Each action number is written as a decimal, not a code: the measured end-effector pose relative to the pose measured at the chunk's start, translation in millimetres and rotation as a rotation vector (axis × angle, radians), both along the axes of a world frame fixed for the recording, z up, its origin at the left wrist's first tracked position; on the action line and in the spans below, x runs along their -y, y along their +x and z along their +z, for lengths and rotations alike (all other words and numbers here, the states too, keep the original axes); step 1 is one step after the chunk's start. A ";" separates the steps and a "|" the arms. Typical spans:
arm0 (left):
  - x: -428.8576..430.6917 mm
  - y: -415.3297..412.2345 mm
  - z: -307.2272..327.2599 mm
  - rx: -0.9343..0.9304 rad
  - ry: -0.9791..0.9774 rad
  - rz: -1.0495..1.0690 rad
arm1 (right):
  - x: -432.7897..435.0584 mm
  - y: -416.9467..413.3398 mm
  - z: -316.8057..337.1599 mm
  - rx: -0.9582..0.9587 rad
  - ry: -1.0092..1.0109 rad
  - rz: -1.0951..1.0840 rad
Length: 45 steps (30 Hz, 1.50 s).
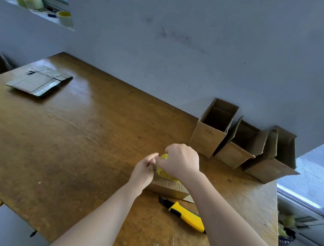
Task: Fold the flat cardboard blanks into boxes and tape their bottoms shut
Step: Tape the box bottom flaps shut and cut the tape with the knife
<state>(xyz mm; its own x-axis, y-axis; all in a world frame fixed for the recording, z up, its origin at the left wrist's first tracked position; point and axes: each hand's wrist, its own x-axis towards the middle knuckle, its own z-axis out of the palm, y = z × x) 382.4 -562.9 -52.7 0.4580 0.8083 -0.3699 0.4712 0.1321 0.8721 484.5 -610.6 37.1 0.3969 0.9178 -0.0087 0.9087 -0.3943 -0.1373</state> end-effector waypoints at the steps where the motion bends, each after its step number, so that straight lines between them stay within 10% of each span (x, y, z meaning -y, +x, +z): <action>1: -0.4 1.4 -3.1 0.003 -0.021 -0.008 | 1.0 0.0 -0.8 -0.009 0.010 0.009; 5: -1.8 1.7 -9.8 -0.036 0.054 -0.022 | 1.2 8.9 1.3 -0.155 0.005 0.033; 11: 3.6 2.6 -14.7 0.003 0.187 -0.037 | 28.0 48.9 -1.4 -0.879 -0.006 -0.137; 22: 1.1 6.5 -20.1 -0.105 0.312 -0.074 | 63.0 86.2 -5.7 -0.247 0.030 -0.184; 45: 0.4 -0.2 -23.9 -0.102 0.358 -0.057 | 79.2 100.4 -75.6 -0.243 -0.060 -0.363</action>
